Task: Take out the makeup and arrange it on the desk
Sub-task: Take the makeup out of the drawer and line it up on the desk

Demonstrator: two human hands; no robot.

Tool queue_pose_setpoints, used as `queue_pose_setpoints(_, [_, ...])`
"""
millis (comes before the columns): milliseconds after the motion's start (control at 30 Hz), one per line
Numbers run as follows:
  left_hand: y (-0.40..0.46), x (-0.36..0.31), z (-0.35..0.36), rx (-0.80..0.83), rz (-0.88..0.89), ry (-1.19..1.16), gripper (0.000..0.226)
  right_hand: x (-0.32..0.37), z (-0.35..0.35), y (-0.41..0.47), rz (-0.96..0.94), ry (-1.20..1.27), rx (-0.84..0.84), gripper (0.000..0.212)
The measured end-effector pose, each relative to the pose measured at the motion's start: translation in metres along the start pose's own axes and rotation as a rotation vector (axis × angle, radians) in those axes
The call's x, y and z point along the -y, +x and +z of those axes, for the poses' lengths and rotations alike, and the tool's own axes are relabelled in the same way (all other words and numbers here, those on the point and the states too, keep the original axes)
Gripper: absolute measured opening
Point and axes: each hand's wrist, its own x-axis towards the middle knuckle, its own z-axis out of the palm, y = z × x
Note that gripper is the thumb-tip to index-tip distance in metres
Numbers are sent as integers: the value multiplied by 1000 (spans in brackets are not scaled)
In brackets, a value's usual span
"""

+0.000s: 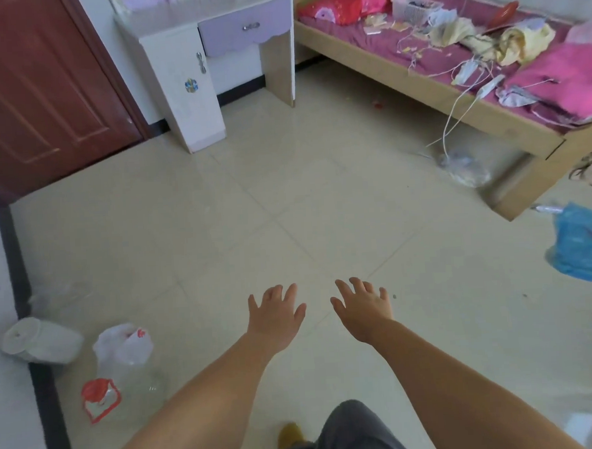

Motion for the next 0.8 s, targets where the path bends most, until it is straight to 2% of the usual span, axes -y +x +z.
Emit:
queue_pose_setpoints(300, [202, -18, -84, -31, -24, 20, 52, -40, -101, 198, -52, -39, -51, 50])
queue_pose_setpoints(533, [346, -55, -153, -45, -63, -29, 53, -88, -189, 342, -77, -109, -6, 50])
queue_pose_setpoints(800, [511, -36, -231, -40, -98, -66, 54, -94, -267, 516, -146, -133, 0, 50])
